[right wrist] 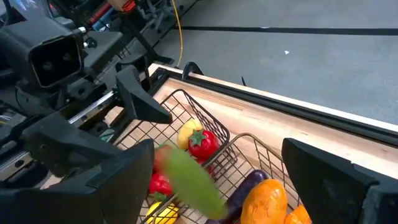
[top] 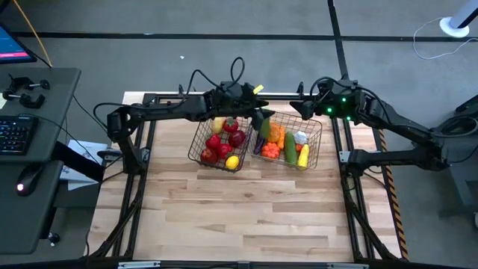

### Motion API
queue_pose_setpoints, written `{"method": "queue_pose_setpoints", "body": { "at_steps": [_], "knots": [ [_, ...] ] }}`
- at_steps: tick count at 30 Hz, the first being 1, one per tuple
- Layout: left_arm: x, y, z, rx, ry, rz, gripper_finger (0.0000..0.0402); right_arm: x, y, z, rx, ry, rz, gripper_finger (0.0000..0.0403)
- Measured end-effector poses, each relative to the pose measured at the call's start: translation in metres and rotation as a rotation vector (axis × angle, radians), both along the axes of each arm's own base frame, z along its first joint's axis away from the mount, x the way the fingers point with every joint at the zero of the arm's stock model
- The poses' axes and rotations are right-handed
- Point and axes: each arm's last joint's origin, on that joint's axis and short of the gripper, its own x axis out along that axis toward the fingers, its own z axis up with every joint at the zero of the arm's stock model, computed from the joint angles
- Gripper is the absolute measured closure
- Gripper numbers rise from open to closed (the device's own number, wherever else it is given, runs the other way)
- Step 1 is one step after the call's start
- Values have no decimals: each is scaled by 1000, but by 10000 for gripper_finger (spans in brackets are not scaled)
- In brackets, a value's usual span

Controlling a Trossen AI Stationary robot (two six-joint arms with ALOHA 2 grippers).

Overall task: Sort produce into baskets
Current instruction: Put the cucumber into the right wire basket, then adjust the wire baskets

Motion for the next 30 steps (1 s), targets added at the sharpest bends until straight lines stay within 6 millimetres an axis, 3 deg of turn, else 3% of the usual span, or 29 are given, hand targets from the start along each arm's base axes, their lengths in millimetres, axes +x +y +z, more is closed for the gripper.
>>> {"method": "queue_pose_setpoints", "body": {
  "at_steps": [5, 9, 14, 19, 23, 30],
  "knots": [
    [-1, 3, 0, 25, 12, -21, 89, 0, 0, 0, 5, 2, -12, 57],
    [-18, 13, 12, 72, 47, -14, 73, -9, -4, -15, 199, 47, -266, 57],
    [-55, 28, 32, 175, 163, 4, 71, -25, -13, -46, 342, 382, -474, 57],
    [-87, 40, 40, 215, 292, 38, 71, -33, -31, -64, 364, 610, -647, 77],
    [-107, 53, 41, 189, 376, 80, 71, -28, -51, -80, 398, 750, -673, 149],
    [-144, 63, 37, 152, 290, 159, 71, -21, -70, -106, 435, 1037, -634, 374]
  ]
}}
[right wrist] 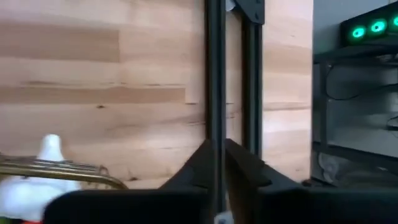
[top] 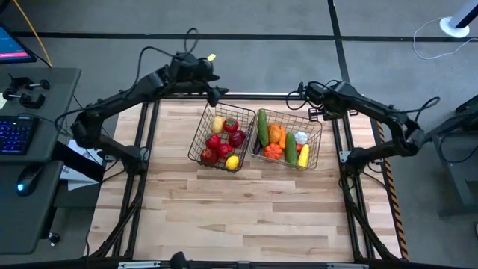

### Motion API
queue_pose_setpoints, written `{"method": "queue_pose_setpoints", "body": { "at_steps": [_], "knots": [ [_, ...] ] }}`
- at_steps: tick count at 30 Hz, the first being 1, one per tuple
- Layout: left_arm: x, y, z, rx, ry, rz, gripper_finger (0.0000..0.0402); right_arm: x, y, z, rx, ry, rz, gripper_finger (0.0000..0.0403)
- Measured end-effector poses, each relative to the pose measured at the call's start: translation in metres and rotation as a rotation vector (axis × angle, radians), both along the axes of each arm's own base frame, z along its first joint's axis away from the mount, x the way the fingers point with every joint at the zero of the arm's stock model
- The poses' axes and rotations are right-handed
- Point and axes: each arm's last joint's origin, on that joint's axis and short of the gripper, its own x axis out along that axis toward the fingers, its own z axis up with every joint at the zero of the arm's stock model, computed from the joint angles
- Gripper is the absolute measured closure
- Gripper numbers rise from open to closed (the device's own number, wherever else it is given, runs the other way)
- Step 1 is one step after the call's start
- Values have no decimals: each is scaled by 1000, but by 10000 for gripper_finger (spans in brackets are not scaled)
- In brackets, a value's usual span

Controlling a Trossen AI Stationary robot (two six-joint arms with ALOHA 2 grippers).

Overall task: Sort produce into baskets
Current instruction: Adjust the wire baskets

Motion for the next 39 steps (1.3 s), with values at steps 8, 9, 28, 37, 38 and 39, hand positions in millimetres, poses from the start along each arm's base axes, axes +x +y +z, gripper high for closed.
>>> {"method": "queue_pose_setpoints", "body": {
  "at_steps": [8, 9, 28, 37, 38, 39],
  "knots": [
    [-41, -9, -26, -43, -147, 95, 71, -1, 6, -5, 160, -28, 55, 397],
    [-45, -10, -29, -48, -161, 107, 71, -2, 7, -8, 184, -36, 53, 399],
    [-62, -12, -37, -5, -153, 207, 71, 17, 3, -27, 95, -223, 76, 403],
    [-77, -7, -28, 24, -184, 267, 71, 28, -4, -25, 40, -349, 101, 403],
    [-80, -7, -27, 27, -189, 271, 71, 28, -4, -25, 39, -347, 103, 403],
    [-82, -8, -25, 29, -196, 271, 71, 28, -3, -24, 37, -340, 115, 403]
  ]
}}
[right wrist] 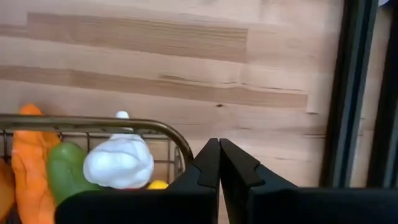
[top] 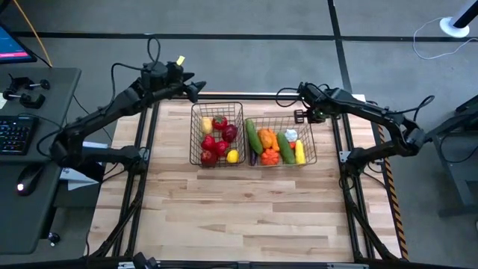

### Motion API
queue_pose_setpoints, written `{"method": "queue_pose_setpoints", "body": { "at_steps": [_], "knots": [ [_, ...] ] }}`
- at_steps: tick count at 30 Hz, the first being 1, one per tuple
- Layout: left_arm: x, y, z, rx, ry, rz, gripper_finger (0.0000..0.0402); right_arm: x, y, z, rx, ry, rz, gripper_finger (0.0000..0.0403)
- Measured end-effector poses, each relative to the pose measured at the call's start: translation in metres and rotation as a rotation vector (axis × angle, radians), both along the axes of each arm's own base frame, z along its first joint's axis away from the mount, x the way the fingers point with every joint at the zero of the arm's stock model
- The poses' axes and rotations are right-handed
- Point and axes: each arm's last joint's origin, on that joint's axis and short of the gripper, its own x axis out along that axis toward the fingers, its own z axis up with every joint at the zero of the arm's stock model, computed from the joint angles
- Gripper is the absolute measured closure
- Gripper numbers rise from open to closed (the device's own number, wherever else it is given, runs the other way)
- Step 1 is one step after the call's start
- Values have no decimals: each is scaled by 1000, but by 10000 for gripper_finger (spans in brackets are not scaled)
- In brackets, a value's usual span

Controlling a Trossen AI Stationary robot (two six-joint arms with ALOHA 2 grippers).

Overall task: Sort produce into baskets
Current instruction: Adjust the wire baskets, then return to Home Position

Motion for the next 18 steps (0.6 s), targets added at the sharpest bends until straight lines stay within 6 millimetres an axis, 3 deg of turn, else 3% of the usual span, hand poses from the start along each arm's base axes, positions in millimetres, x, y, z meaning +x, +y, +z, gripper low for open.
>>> {"method": "queue_pose_setpoints", "body": {
  "at_steps": [4, 8, 13, 18],
  "knots": [
    [-2, -2, 3, -36, -53, -48, 71, -7, 0, 14, -43, 16, 17, 403],
    [9, -10, -6, -82, -160, -143, 71, -16, 1, 51, -169, -9, 33, 403],
    [31, -37, -33, -112, -453, -269, 71, -29, 4, 93, -304, -78, 107, 403],
    [34, -71, -56, -190, -640, -400, 78, -35, 7, 112, -350, -121, 145, 403]
  ]
}}
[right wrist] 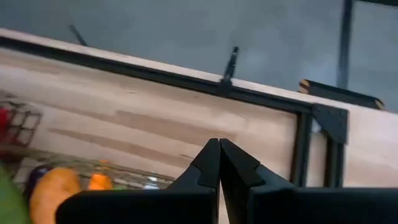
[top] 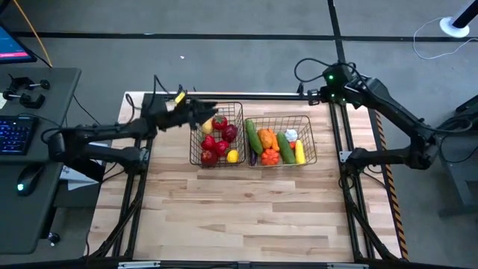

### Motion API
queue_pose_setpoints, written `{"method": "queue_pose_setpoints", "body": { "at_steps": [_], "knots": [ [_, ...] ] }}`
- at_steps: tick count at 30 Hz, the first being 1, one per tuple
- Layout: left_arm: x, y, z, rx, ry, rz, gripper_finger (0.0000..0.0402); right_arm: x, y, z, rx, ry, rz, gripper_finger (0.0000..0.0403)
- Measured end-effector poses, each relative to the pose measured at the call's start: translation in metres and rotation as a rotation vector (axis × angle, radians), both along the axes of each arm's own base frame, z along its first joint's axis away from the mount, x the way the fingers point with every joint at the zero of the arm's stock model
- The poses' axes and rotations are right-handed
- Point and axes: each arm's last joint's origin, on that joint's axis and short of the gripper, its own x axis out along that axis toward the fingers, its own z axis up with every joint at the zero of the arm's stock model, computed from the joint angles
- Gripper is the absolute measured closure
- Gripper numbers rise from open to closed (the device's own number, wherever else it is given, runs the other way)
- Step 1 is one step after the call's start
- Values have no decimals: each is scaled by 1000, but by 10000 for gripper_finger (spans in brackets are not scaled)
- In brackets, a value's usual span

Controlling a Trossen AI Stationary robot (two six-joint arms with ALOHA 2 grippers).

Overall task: Sort produce into baskets
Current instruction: Return to Home Position

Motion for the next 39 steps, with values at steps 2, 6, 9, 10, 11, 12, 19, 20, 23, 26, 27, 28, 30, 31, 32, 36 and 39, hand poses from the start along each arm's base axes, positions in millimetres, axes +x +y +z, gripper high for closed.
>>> {"method": "queue_pose_setpoints", "body": {
  "at_steps": [2, 6, 9, 10, 11, 12, 19, 20, 23, 26, 27, 28, 30, 31, 32, 36, 39],
  "knots": [
    [-4, -11, -5, -5, -13, -18, 92, 1, 0, 3, 3, -23, 47, 403],
    [-20, -23, -26, -61, 3, 18, 149, 5, -1, 8, 17, -87, 144, 403],
    [-36, -29, -33, -62, -52, 41, 216, 6, 0, 12, 24, -123, 186, 403],
    [-42, -31, -35, -58, -72, 42, 242, 7, 0, 13, 25, -135, 194, 403],
    [-46, -32, -37, -50, -87, 42, 269, 7, 0, 15, 28, -148, 205, 403],
    [-50, -34, -38, -39, -95, 43, 297, 7, 1, 17, 31, -161, 215, 403],
    [-65, -42, -45, -6, -137, 26, 386, 12, 7, 39, 20, -341, 335, 403],
    [-66, -44, -47, -1, -135, 18, 388, 13, 10, 43, 14, -368, 348, 403],
    [-71, -50, -58, 11, -154, -8, 399, 13, 20, 52, -19, -413, 393, 403],
    [-80, -56, -66, 22, -245, -27, 398, 12, 32, 61, -53, -454, 411, 403],
    [-83, -57, -70, 19, -267, -26, 400, 10, 36, 63, -57, -468, 414, 403],
    [-86, -59, -74, 15, -290, -27, 401, 9, 39, 64, -59, -481, 417, 403],
    [-90, -60, -78, 3, -322, -35, 401, 6, 46, 68, -71, -504, 413, 403],
    [-91, -61, -76, 12, -334, -43, 401, 4, 50, 70, -74, -517, 408, 403],
    [-92, -62, -74, 28, -343, -55, 401, 2, 53, 71, -78, -527, 404, 403],
    [-91, -63, -79, 35, -288, -93, 401, -7, 66, 75, -73, -552, 403, 403],
    [-88, -65, -87, 10, -200, -151, 401, -18, 78, 74, -37, -547, 395, 403]
  ]
}}
